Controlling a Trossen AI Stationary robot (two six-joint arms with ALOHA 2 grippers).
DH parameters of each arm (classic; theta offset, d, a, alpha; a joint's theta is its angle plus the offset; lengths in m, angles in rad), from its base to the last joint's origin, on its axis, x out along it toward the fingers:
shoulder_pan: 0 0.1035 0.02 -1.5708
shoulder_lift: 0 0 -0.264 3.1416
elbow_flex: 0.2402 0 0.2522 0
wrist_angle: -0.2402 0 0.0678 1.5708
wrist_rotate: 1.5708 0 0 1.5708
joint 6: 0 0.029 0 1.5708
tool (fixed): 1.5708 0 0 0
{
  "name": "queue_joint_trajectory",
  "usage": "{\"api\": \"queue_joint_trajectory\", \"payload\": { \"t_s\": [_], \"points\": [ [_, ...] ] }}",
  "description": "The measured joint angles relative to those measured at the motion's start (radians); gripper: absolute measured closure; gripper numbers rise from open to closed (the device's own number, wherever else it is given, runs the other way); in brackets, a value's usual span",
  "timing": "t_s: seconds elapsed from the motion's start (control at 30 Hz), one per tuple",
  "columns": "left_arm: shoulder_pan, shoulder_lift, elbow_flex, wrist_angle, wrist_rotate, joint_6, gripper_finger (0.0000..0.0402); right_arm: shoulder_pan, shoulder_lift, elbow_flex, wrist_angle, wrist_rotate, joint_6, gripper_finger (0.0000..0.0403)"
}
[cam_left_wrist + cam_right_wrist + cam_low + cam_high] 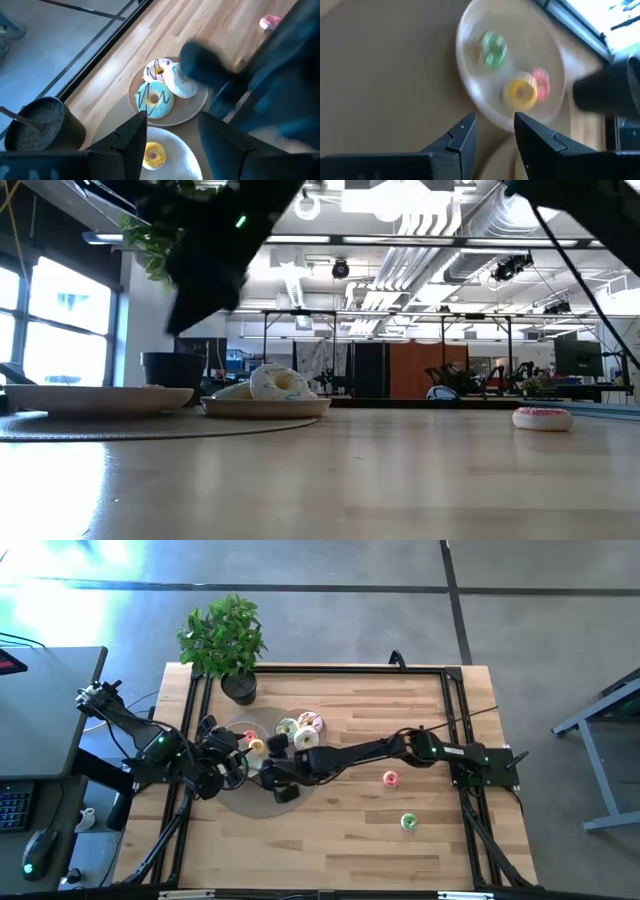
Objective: Pick & Place donuts
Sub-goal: Put the small pink donut on the white plate
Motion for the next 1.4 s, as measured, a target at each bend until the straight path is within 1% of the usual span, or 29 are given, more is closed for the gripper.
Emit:
{"api": "queue_joint_trajectory", "payload": {
  "t_s": [0.1, 0.17, 0.27, 0.3, 0.4, 0.47, 0.53, 0.63, 0.9, 1.07, 1.17, 1.23, 1.4],
  "points": [
    [-0.001, 0.000, 0.000, 0.002, 0.006, -0.002, 0.0227, 0.041, -0.066, 0.006, -0.243, -0.001, 0.088, 0.0275],
    [0.000, 0.000, 0.000, 0.002, 0.013, -0.003, 0.0227, 0.066, -0.107, 0.005, -0.406, -0.018, 0.178, 0.0275],
    [0.000, 0.000, 0.000, 0.004, 0.020, -0.010, 0.0227, 0.097, -0.166, 0.004, -0.658, -0.086, 0.319, 0.0275],
    [0.000, 0.000, 0.000, 0.004, 0.021, -0.010, 0.0227, 0.107, -0.179, 0.003, -0.718, -0.106, 0.366, 0.0275],
    [0.000, 0.000, 0.000, 0.006, 0.038, -0.011, 0.0227, 0.137, -0.220, -0.032, -0.821, -0.114, 0.481, 0.0275],
    [0.000, 0.000, 0.000, 0.007, 0.045, -0.014, 0.0227, 0.159, -0.257, -0.097, -0.841, -0.120, 0.523, 0.0275],
    [0.000, 0.000, 0.000, 0.008, 0.047, -0.014, 0.0227, 0.179, -0.303, -0.190, -0.836, -0.137, 0.572, 0.0275],
    [0.000, 0.000, 0.000, 0.008, 0.054, -0.027, 0.0227, 0.207, -0.387, -0.368, -0.789, -0.168, 0.649, 0.0275],
    [0.000, 0.000, 0.000, 0.010, 0.061, -0.036, 0.0227, 0.243, -0.658, -0.892, -0.520, -0.183, 0.903, 0.0275],
    [0.000, 0.000, 0.000, 0.013, 0.056, -0.036, 0.0227, 0.241, -0.776, -1.156, -0.330, -0.198, 1.006, 0.0275],
    [0.000, -0.001, 0.000, 0.022, 0.036, -0.036, 0.0227, 0.241, -0.792, -1.266, -0.209, -0.217, 1.005, 0.0275],
    [0.000, -0.001, 0.000, 0.033, 0.031, -0.036, 0.0227, 0.241, -0.792, -1.314, -0.155, -0.217, 1.002, 0.0275],
    [0.000, -0.001, 0.000, 0.036, 0.030, -0.036, 0.0227, 0.241, -0.792, -1.369, -0.120, -0.167, 1.001, 0.0278]
  ]
}}
